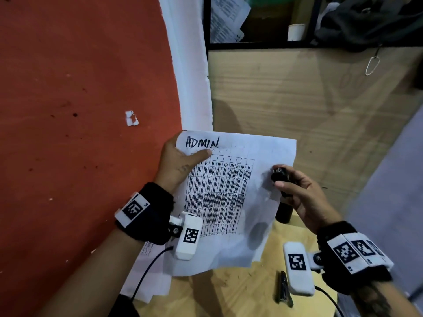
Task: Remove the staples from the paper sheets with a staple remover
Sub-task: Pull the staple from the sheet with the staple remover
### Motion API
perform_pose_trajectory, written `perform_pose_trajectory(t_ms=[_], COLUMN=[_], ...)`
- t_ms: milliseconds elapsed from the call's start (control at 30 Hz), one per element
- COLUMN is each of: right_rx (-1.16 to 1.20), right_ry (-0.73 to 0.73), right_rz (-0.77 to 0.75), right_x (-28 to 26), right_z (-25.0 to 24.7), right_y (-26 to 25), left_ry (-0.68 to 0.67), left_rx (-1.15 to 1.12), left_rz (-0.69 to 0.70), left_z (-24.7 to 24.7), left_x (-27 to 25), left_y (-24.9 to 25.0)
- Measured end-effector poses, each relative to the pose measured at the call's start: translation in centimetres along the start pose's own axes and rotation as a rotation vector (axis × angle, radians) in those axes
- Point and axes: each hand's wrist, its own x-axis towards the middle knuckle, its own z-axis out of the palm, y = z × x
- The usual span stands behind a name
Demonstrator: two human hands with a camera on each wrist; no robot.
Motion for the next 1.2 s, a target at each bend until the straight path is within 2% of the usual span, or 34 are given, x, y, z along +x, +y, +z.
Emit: perform_pose_trajectory(t_ms=[100,133,267,333,433,633,867,1200], right_rx=[-0.077,-0.137,-0.485,-0.588,-0.775,-0.969,-1.049,-1.065], right_ry=[0.017,0.073,0.431,0.478,0.348,0.163,-0.002,-0.07], right_rz=[0.036,0.022,-0.272,-0.435,-0.645,-0.856,-0.943,-0.989], right_x=[0.3,0.4,0.7,0.5,0.2,-0.3,0.2,0.2], right_z=[-0.1,-0.1,0.8,2.5,5.8,10.6,11.7,11.7], right_y=[0.5,0.8,0.9,-0.7,-2.7,-5.7,-5.7,-6.5], left_ry=[-0.034,-0.041,-0.031,-0.057,-0.075,-0.036,-0.057,-0.136], left_rx=[-0.033,-0.034,-0.042,-0.044,-0.031,-0.042,-0.08,-0.093], left_rz=[-0.014,-0.015,-0.009,0.002,0.008,0.023,0.053,0.077], left_z=[-0.1,-0.2,-0.5,-0.4,-0.2,0.5,0.1,-0.1], left_x=[0.2,0.2,0.0,-0.2,-0.4,-1.2,-1.6,-2.3], left_y=[0.2,0.2,0.3,0.7,1.2,2.2,3.6,5.3])
